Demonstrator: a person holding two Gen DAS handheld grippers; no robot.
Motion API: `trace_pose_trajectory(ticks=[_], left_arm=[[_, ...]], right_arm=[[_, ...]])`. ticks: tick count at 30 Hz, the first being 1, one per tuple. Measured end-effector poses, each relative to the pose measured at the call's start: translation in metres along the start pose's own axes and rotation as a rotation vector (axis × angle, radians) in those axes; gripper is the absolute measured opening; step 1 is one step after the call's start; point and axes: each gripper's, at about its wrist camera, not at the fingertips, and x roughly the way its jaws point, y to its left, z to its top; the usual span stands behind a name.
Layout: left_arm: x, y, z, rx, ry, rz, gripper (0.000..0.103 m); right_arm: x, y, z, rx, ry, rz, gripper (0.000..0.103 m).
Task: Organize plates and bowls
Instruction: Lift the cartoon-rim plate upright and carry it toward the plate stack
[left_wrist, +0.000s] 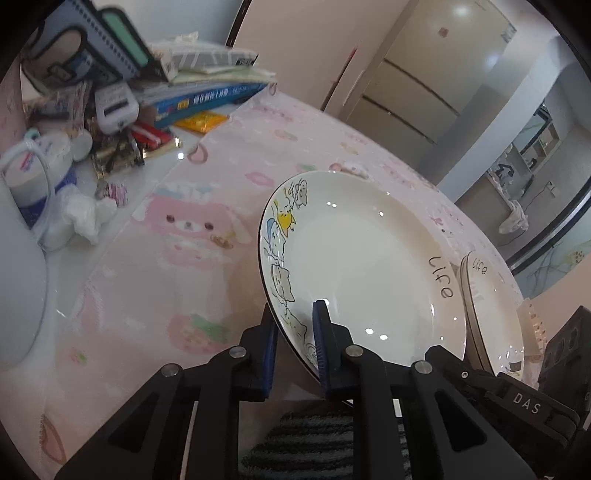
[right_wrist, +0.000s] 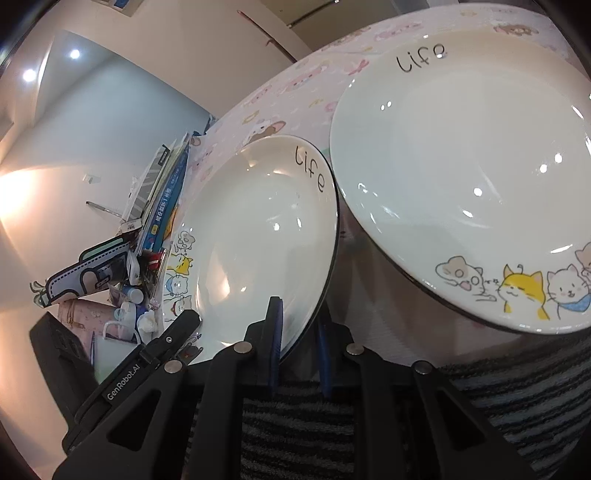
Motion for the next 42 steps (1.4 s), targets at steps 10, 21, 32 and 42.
trace_pose_trajectory(ticks=[10, 21, 32, 42], left_arm=[[-0.019, -0.003, -0.003, 0.028, -0.089, -0.009, 0.021], [-0.048, -0.019, -0.013, 0.109, -0.247, -0.009, 0.021], [-0.102, -0.037, -0.025, 0.147, -0.409, -0.002, 0.022], [-0.136, -0.081, -0.03, 0.213, -0.488, -0.029, 0.022]], right_arm=[[-0.007, 0.007, -0.004, -0.052, -0.046, 0.005, 0.016], [-0.025, 0.011, -0.009, -0.106, -0.145, 0.04, 0.017], [-0.066, 0.032, -0.016, -0.215, -0.246, 0.116, 0.017], [-0.116, 0.023, -0.013, -0.241, -0.327, 0.153, 0.018]])
